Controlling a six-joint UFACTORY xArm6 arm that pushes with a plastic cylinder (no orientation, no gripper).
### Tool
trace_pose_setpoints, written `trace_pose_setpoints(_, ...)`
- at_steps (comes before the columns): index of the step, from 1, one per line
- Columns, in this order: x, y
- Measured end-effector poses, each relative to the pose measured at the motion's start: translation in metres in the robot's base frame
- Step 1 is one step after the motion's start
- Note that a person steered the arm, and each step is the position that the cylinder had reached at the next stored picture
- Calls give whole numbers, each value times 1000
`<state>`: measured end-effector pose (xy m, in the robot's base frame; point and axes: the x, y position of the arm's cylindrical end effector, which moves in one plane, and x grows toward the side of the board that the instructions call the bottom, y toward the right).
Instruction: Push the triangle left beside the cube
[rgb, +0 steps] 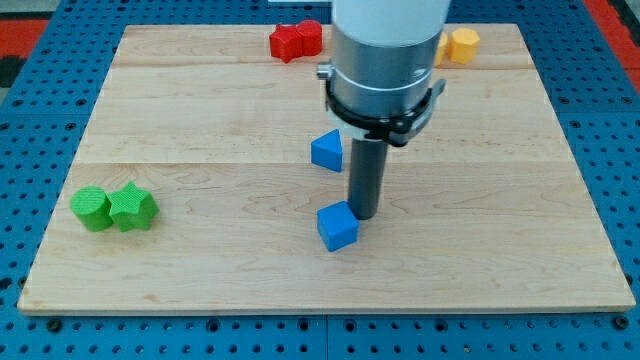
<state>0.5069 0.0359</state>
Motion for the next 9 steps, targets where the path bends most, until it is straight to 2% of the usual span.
trace_pose_setpoints(1,-8,47)
trace_pose_setpoints(2,-67,64)
trace_pose_setpoints(3,-117,29)
trace_pose_setpoints(4,-109,-26)
trace_pose_setpoints(6,-15,-39)
trace_pose_setpoints(7,-2,-43)
trace_pose_setpoints(9,-2,-43)
